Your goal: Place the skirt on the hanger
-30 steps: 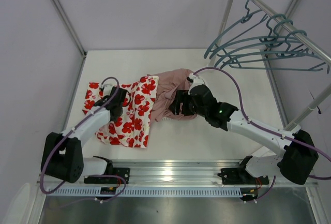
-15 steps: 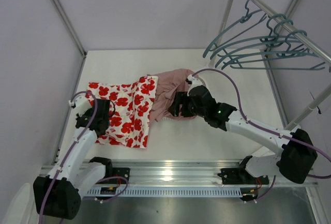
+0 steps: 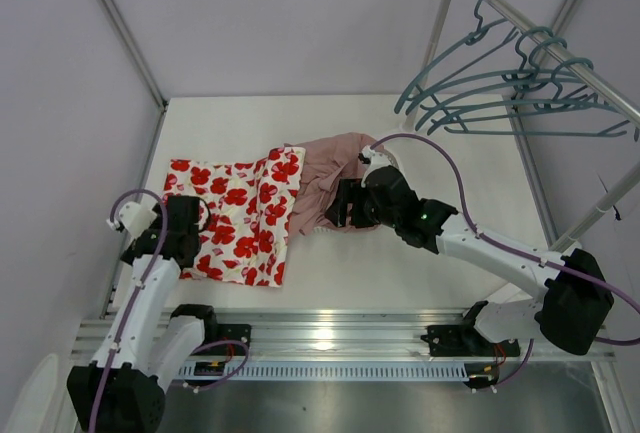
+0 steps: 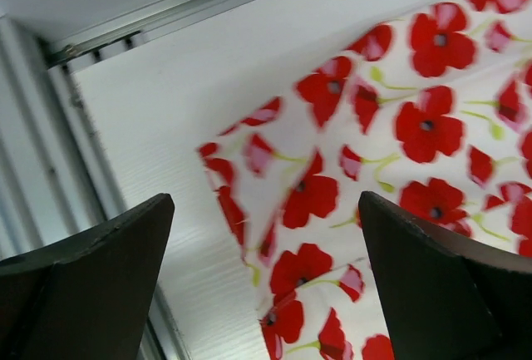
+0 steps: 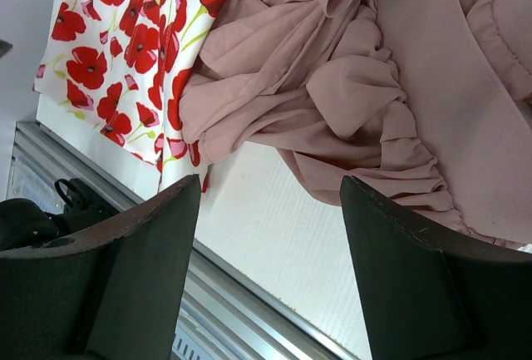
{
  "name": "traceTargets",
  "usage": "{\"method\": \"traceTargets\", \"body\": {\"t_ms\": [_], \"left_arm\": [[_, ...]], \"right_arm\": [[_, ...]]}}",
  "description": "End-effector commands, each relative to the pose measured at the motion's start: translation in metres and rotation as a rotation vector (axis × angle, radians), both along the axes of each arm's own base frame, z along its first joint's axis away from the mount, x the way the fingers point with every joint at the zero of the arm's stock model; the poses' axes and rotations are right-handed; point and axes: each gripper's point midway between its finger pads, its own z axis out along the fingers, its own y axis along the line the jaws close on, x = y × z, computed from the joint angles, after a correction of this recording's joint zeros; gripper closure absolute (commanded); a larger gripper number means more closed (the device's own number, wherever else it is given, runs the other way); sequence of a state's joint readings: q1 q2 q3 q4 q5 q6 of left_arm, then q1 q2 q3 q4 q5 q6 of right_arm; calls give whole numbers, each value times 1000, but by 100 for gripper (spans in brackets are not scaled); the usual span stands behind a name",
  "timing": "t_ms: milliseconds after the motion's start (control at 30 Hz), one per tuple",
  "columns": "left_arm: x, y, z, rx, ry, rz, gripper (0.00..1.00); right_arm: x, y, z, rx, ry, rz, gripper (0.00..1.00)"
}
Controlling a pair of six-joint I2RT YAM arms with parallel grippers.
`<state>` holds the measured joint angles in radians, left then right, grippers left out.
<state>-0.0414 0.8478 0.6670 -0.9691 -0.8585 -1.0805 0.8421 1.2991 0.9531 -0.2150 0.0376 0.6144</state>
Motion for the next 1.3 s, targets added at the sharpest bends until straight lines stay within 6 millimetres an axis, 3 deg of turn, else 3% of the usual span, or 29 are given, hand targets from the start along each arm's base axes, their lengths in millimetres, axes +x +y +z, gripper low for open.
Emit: {"method": "traceTargets", "body": {"t_ms": [0, 100, 200, 333, 467, 567, 667, 967, 1033, 1167, 1267], "left_arm": [[42, -9, 41, 20, -124, -198, 1], [66, -28, 53, -19, -160, -353, 1], [80, -47, 50, -56, -112, -481, 7], [89, -80, 39, -25, -19, -592, 20], [92, -90, 12, -83, -9, -548, 34], [87, -78, -9, -88, -24, -444, 47], [77, -57, -30, -126, -12, -340, 53], [36, 6, -76, -282, -76, 23, 43], [33, 6, -87, -342, -89, 37, 43], [33, 16, -93, -362, -114, 40, 44], [44, 16, -80, -363, -137, -8, 44]], "right_arm": [[-1, 2, 14, 27, -31, 16, 26], [1, 3, 14, 30, -27, 10, 26], [1, 6, 12, 36, -19, 13, 26], [1, 12, 13, 38, -18, 28, 26], [1, 16, 16, 29, -30, 47, 25], [1, 18, 21, 20, -45, 62, 26], [-1, 20, 25, 10, -49, 68, 25], [-3, 41, 26, 0, -46, 57, 25], [-3, 47, 26, -6, -49, 63, 25], [4, 59, 26, -34, -51, 70, 25], [17, 70, 38, -52, -88, 73, 24]]}}
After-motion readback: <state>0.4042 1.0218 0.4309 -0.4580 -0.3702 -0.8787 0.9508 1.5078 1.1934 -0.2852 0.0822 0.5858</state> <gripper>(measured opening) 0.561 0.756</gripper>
